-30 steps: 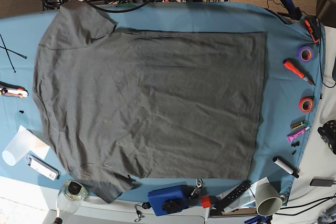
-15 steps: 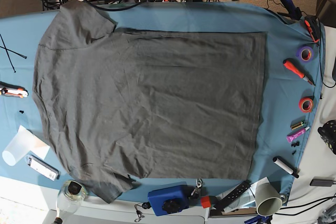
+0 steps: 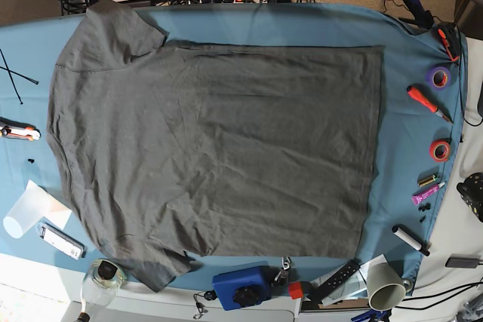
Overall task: Fold the T-shirt properly
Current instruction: 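Move both grippers toward the shirt's hem corners, then grasp the grey shirt's hem corners with both grippers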
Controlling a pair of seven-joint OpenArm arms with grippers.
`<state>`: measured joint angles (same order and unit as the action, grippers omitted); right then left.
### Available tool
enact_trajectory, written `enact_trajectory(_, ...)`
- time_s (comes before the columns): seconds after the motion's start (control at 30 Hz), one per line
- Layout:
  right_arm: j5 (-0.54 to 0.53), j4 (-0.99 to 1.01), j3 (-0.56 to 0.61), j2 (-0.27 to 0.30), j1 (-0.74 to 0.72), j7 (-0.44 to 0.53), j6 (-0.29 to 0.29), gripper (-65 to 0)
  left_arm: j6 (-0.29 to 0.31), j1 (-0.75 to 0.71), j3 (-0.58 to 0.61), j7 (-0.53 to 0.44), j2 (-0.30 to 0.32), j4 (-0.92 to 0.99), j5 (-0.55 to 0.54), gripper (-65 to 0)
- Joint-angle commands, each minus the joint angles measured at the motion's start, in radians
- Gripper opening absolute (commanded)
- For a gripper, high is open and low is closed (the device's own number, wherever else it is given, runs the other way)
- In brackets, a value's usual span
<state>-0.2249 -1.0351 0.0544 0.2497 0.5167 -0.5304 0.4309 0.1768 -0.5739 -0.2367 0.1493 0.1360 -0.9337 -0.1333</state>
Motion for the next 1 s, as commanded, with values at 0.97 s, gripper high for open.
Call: enact_trajectory(0.97,-0.737,-1.040,-0.919,0.041,0.488,-0.451,0.115,-49.4,0.003,-0.388,-0.002,0.090,0.005,-0.623,-0.114,-65.0)
